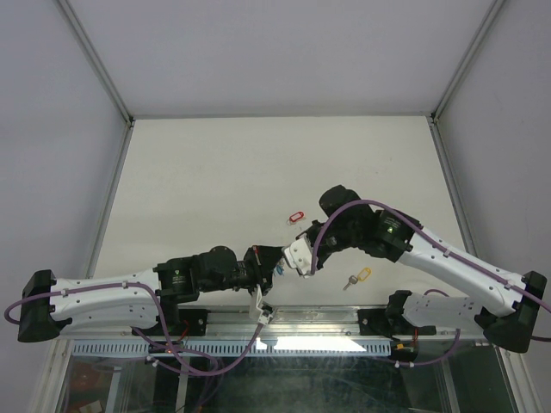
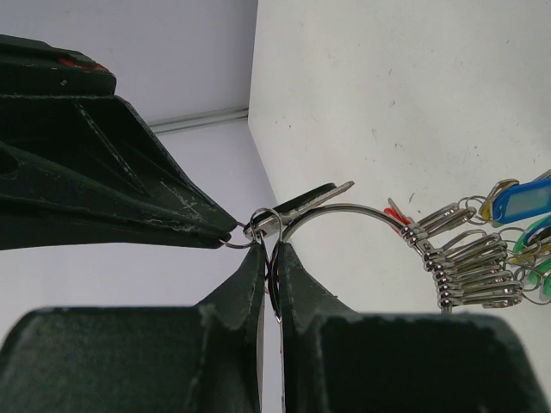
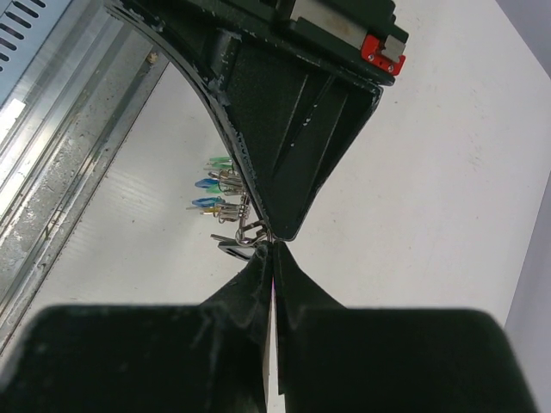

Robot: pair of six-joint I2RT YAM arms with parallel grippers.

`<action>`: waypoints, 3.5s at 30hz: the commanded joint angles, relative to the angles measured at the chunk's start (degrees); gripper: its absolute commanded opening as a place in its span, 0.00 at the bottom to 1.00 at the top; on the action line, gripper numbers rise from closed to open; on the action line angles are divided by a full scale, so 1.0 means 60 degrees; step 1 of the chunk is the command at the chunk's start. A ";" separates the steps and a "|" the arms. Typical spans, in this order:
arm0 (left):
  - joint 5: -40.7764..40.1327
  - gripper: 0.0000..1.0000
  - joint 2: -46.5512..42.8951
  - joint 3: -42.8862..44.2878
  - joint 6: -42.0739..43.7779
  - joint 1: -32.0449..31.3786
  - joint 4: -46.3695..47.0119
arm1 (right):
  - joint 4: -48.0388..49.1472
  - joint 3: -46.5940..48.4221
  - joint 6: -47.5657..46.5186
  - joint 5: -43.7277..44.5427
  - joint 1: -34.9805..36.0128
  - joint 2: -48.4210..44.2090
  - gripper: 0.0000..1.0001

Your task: Put the keys on the keyring

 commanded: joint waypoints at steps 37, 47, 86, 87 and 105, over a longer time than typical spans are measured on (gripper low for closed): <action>0.0283 0.00 -0.0345 0.0431 0.0117 0.0053 0.0988 | -0.0539 0.0018 0.0542 -0.0494 0.0469 0.0313 0.00; 0.0031 0.00 -0.0326 0.0392 0.0107 0.0059 0.0994 | -0.0768 0.0060 0.0820 -0.0511 0.0562 0.0097 0.00; -0.3420 0.00 -0.0063 -0.0331 0.3232 -0.0006 0.2431 | 0.3243 -0.2868 0.6254 0.2110 0.0562 -0.2135 0.00; -0.3554 0.00 0.0001 -0.0329 0.3313 -0.0014 0.2460 | 0.3366 -0.2913 0.6254 0.2095 0.0548 -0.2134 0.00; -0.3709 0.00 0.0040 -0.0222 0.3105 -0.0148 0.2678 | 0.3763 -0.2689 0.6968 0.3154 0.0175 -0.1724 0.00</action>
